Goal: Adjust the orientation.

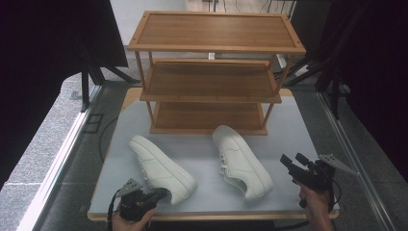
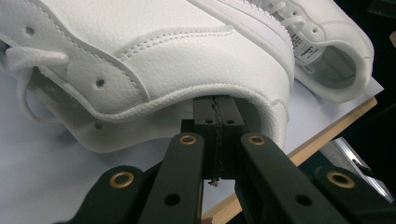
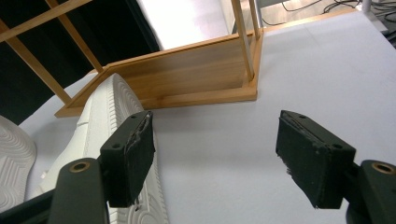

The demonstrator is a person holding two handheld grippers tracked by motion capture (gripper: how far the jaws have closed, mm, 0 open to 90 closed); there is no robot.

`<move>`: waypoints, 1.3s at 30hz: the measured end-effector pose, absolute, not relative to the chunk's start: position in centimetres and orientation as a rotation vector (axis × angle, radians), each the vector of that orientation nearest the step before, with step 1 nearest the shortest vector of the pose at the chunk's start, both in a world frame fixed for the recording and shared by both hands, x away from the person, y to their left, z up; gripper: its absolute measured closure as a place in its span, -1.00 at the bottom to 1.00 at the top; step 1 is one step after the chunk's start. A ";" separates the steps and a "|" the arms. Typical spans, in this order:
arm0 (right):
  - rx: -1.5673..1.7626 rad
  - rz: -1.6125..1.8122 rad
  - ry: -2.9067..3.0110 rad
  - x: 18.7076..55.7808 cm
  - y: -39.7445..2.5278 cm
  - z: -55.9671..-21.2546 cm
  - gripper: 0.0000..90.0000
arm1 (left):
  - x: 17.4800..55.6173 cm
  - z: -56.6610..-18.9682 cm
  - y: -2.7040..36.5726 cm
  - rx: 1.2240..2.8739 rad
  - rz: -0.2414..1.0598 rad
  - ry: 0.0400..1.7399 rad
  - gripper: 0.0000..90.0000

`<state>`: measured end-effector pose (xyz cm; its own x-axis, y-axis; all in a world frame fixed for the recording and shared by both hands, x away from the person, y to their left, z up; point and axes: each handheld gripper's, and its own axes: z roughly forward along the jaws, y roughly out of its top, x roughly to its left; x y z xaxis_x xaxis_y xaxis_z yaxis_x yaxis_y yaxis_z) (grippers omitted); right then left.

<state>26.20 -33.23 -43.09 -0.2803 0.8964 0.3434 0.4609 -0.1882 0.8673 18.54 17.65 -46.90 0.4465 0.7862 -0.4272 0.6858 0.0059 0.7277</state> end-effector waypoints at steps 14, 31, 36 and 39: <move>1.551 1.468 1.686 26.1 -33.0 -43.1 -0.38 | 20.2 -44.9 16.5 1.732 0.166 1.239 1.00; 1.593 1.446 1.679 26.3 -33.3 -43.7 -0.38 | 26.0 -43.9 13.6 1.679 0.152 1.261 1.00; 1.605 1.448 1.660 26.3 -33.7 -43.8 -0.38 | 26.2 -42.4 12.1 1.676 0.181 1.218 0.99; 1.610 1.444 1.657 26.3 -33.6 -43.8 -0.37 | 26.7 -41.7 11.1 1.692 0.194 1.200 0.98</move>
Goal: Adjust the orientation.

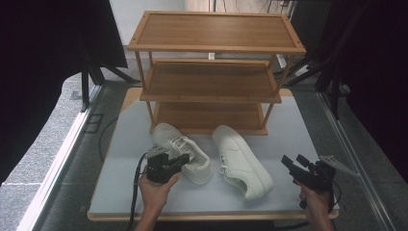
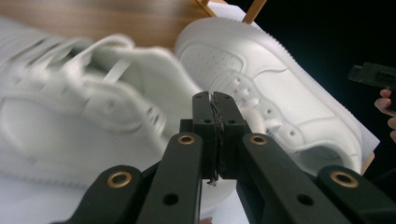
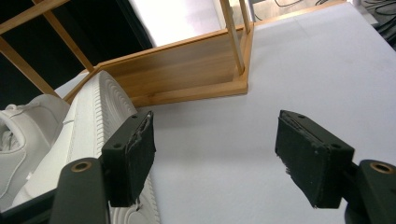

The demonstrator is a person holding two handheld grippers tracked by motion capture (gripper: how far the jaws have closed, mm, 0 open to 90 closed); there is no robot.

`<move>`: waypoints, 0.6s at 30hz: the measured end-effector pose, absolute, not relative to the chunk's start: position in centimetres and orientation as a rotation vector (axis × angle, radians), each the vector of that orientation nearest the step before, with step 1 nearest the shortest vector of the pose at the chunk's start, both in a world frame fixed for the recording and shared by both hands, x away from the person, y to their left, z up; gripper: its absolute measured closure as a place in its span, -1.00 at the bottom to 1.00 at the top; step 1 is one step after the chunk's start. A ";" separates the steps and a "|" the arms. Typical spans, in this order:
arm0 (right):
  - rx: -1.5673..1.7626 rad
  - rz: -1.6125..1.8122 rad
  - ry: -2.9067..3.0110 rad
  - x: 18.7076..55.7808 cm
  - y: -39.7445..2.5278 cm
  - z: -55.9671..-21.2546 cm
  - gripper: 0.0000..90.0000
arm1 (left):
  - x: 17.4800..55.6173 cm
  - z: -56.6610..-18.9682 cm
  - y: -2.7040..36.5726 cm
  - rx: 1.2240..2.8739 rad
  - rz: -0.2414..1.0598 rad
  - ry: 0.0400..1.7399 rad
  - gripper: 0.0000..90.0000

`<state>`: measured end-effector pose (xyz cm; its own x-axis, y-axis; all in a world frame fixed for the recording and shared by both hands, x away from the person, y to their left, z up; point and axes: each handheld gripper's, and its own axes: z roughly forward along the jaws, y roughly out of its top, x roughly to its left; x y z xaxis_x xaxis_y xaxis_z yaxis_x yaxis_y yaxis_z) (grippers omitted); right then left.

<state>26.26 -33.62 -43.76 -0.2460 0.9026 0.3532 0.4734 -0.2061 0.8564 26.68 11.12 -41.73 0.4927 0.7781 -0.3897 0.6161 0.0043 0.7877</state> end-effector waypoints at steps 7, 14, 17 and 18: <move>1.600 1.434 1.676 26.3 -33.3 -43.8 -0.37 | 28.1 -42.8 8.5 1.791 0.172 1.206 0.97; 1.616 1.438 1.667 26.2 -33.5 -43.9 -0.37 | 28.6 -45.6 8.1 1.825 0.149 1.267 1.00; 1.620 1.437 1.666 26.2 -33.5 -43.9 -0.36 | 28.5 -45.5 8.4 1.832 0.147 1.268 1.00; 1.620 1.435 1.670 26.2 -33.5 -43.9 -0.36 | 28.4 -45.5 8.6 1.832 0.135 1.265 1.00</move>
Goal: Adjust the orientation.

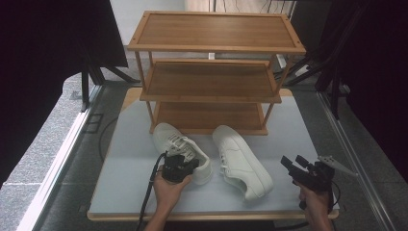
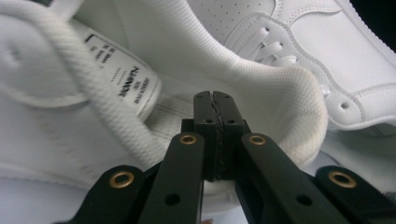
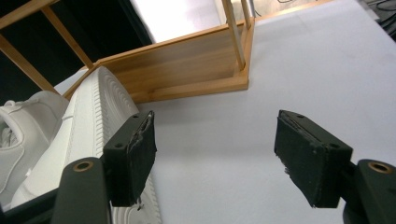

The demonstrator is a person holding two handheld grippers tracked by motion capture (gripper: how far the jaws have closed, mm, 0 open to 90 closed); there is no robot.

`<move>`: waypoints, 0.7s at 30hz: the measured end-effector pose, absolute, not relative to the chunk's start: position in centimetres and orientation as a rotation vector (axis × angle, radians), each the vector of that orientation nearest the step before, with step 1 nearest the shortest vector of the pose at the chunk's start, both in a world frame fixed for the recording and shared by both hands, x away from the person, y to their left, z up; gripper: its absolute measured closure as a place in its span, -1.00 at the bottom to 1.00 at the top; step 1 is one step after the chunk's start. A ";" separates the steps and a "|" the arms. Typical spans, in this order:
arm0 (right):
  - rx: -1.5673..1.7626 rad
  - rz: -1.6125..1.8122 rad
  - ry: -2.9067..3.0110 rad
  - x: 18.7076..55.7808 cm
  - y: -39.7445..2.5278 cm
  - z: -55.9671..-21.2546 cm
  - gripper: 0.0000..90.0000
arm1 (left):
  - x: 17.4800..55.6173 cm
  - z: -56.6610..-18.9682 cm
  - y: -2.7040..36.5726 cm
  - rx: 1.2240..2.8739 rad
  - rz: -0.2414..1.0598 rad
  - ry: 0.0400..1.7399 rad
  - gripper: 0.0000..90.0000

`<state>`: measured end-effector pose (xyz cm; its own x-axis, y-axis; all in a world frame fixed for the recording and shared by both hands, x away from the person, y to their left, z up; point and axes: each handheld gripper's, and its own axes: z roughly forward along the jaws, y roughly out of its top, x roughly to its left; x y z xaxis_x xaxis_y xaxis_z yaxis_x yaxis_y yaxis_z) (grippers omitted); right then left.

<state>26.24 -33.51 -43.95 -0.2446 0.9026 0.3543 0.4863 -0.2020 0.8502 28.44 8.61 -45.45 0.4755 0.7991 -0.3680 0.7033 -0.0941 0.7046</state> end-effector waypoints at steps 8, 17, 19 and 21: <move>1.618 1.434 1.680 26.2 -33.5 -44.0 -0.36 | 28.2 -45.5 9.3 1.845 0.105 1.248 1.00; 1.642 1.439 1.662 26.1 -34.0 -44.1 -0.36 | 27.2 -45.3 11.0 1.870 0.084 1.245 1.00; 1.643 1.441 1.662 26.1 -34.0 -44.0 -0.36 | 26.6 -45.3 12.0 1.873 0.077 1.246 1.00; 1.641 1.440 1.663 26.1 -34.0 -44.0 -0.36 | 26.4 -45.3 12.4 1.870 0.074 1.248 1.00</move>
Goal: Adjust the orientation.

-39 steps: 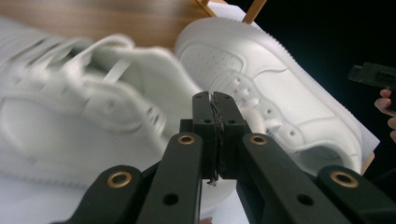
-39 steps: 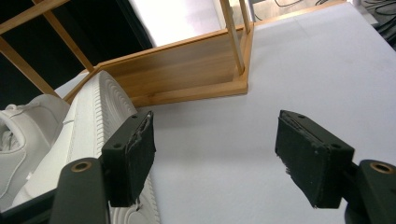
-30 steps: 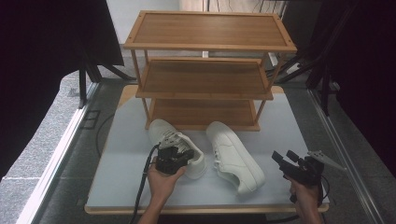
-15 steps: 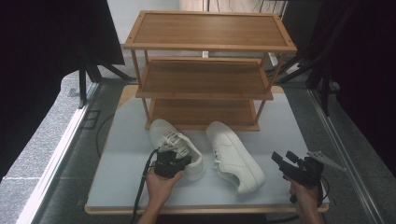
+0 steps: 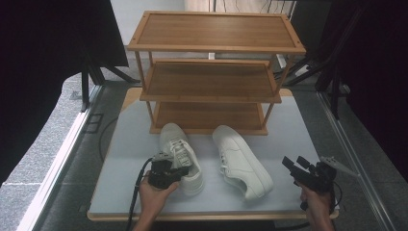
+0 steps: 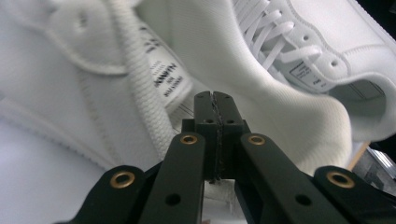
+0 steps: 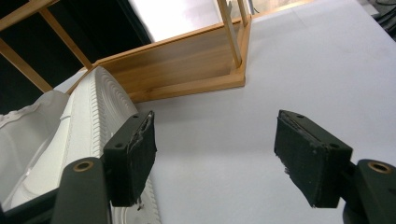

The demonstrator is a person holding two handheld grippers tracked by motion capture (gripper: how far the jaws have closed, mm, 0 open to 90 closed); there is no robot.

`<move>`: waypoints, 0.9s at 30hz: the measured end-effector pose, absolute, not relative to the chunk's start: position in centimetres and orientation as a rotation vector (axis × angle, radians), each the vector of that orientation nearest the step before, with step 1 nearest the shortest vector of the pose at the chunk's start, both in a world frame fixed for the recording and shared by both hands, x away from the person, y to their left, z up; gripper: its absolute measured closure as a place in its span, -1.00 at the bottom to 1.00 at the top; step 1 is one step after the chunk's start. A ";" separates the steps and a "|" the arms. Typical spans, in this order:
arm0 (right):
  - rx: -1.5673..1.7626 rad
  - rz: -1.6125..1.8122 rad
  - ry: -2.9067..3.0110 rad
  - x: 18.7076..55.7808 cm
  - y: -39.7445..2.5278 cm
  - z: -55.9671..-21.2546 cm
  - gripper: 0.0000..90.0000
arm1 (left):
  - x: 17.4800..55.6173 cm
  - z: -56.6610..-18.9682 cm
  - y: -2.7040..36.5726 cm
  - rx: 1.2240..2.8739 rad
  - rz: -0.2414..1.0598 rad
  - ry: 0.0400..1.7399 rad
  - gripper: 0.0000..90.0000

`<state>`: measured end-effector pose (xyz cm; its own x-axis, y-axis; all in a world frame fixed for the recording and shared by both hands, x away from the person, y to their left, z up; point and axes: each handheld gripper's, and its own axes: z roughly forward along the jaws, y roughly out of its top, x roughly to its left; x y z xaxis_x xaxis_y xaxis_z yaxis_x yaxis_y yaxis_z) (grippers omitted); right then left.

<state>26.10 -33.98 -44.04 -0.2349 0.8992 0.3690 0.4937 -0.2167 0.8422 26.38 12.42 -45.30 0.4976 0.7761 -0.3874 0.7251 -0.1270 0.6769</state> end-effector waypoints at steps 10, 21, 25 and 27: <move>1.643 1.431 1.671 26.2 -33.7 -44.1 -0.36 | 25.5 -44.9 17.2 1.890 0.106 1.302 1.00; 1.645 1.421 1.686 26.4 -33.4 -44.4 -0.36 | 25.9 -44.2 19.1 1.919 -0.011 1.184 0.60; 1.648 1.426 1.685 26.4 -33.4 -44.3 -0.36 | 25.3 -43.0 18.9 1.795 0.005 1.105 0.37; 1.647 1.426 1.683 26.4 -33.4 -44.3 -0.36 | 25.2 -42.7 18.9 1.772 0.009 1.087 0.33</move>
<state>26.36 -33.40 -44.29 -0.2364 0.9004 0.3652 0.5083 -0.2057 0.8363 25.21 18.87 -42.73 0.5936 0.6663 -0.4513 0.6586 -0.0800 0.7482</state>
